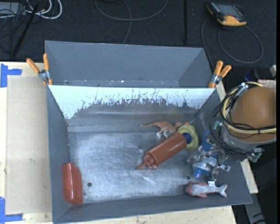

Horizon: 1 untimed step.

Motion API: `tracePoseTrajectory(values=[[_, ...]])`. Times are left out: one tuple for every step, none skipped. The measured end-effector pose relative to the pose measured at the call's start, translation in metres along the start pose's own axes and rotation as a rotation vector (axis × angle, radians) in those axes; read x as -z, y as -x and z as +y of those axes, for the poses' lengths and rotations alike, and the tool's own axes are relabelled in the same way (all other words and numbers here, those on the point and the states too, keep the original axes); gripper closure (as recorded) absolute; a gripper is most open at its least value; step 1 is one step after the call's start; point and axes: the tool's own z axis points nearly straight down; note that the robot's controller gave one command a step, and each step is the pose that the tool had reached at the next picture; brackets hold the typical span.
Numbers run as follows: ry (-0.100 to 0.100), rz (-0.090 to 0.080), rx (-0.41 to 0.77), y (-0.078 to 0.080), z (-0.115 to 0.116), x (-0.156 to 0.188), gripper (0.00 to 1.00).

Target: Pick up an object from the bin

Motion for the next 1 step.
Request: tracePoseTrajectory(values=[[-0.007,-0.003,0.0,0.0009,-0.0015,0.0089,1.0]])
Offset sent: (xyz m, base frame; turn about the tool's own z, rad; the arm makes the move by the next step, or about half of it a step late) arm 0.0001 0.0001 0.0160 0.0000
